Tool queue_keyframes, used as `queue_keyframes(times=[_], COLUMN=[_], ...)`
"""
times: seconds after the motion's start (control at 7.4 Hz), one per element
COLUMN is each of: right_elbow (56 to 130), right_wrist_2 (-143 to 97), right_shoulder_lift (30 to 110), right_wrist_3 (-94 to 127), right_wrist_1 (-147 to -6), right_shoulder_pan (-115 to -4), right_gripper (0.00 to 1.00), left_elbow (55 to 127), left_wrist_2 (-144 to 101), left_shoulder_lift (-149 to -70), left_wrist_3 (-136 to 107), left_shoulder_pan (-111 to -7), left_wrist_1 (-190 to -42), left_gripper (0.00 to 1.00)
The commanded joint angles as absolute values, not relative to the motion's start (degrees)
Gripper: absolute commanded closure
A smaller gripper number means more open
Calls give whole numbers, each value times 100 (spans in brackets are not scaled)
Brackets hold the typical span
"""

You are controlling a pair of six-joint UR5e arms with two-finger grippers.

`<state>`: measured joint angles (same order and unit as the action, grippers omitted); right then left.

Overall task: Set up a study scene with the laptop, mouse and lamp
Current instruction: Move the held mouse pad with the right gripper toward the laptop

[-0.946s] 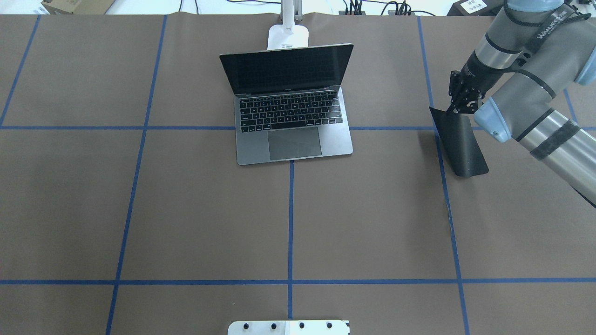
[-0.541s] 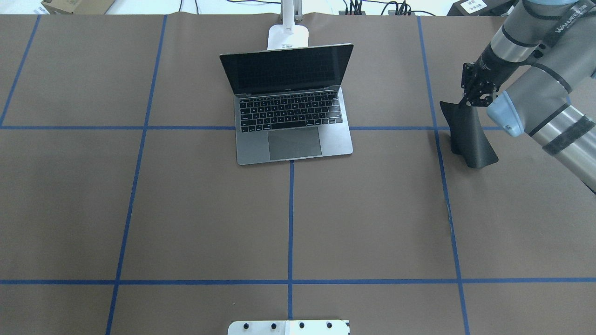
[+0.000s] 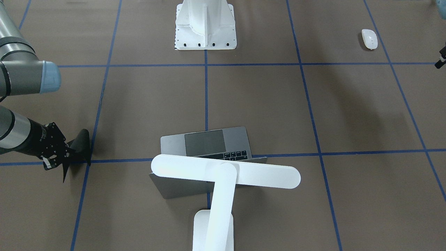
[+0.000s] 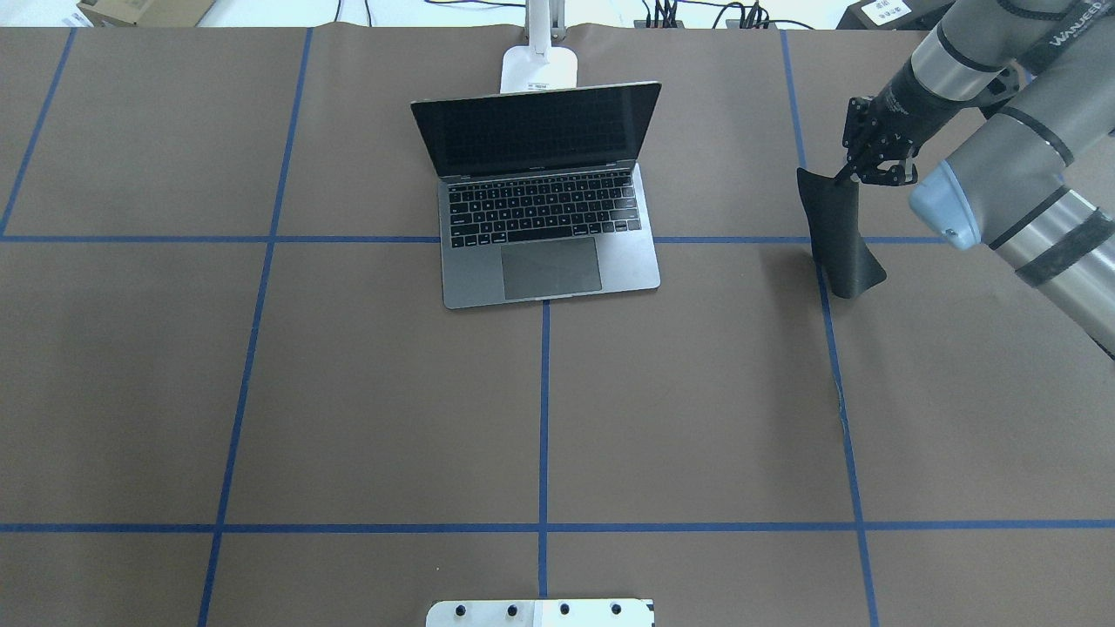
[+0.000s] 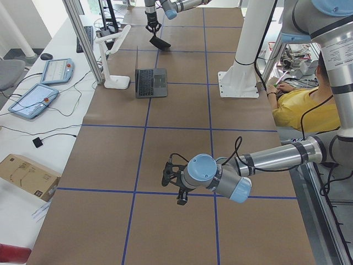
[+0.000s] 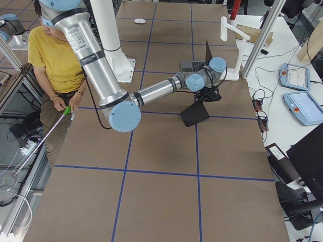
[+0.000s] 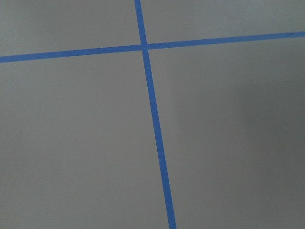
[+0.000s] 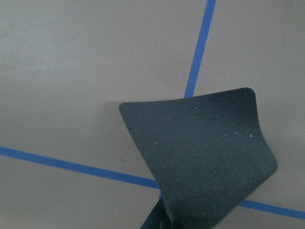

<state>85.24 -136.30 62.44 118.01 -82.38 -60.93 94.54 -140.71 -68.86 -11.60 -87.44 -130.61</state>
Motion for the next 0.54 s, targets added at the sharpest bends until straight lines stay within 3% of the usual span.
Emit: queue_keyframes(times=[0.0,0.41], right_elbow=[8788,9121], right_wrist_2=[-13667,-13632], right_shoulder_lift=[6240,6047], right_wrist_3=[12513,13198], right_wrist_1=[-7972,-7954], right_shoulder_pan=[-5855,-5512], right_gripper=[100,100], left_elbow=[9448,9448], left_wrist_2=[-14071,-14071], left_shoulder_lift=[-6891,-6882], left_wrist_3=[-1160,-1160], left_shoulder_pan=[-8745,-8745], left_wrist_1=[-13061,-13061], left_gripper=[0,0])
